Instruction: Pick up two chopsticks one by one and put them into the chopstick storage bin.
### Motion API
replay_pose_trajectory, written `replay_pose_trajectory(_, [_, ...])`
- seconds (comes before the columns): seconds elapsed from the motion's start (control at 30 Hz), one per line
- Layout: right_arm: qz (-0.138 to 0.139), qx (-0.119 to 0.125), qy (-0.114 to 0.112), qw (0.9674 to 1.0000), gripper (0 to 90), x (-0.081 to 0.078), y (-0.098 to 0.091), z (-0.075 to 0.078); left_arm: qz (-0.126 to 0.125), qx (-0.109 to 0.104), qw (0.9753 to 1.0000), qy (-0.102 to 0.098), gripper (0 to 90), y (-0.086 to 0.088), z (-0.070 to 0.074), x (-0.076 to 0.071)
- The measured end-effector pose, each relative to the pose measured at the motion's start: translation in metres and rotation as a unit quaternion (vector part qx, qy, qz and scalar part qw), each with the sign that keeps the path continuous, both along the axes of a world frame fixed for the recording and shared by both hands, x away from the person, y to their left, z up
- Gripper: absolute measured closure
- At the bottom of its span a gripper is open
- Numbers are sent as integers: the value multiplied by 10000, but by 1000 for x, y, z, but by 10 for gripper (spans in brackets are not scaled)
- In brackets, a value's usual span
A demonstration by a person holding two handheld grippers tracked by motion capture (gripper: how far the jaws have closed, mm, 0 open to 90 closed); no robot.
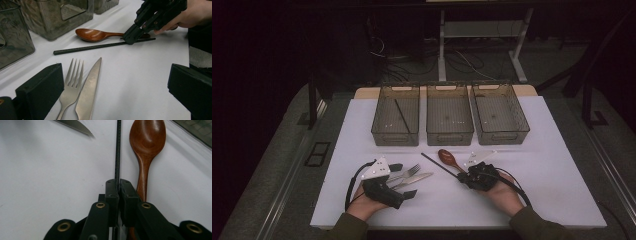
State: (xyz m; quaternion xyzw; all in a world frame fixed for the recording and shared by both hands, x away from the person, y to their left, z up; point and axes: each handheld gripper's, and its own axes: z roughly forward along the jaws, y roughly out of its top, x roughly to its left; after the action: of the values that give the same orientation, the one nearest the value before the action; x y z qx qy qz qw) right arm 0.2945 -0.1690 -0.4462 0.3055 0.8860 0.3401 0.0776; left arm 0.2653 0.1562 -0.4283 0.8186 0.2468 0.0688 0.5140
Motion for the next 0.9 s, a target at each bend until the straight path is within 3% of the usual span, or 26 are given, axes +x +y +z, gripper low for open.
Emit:
replay_pose_trajectory(0.17, [-9,-65,-106,9999,855,-2,2,0,-2,-1,10000,1,0,0,0,0])
replay_pose_trajectory(0.27, [-12,-69,-58,10000,855,-1,2,1,-3,5,10000,1,0,1,0,1])
replay_pose_trajectory(0.53, [-50,216,67,9997,855,1,-4,8,5,5,10000,-3,0,1,0,0])
replay_pose_trajectory(0.9, [-103,639,-20,9979,856,1,-15,23,9,13,10000,-2,0,1,0,0])
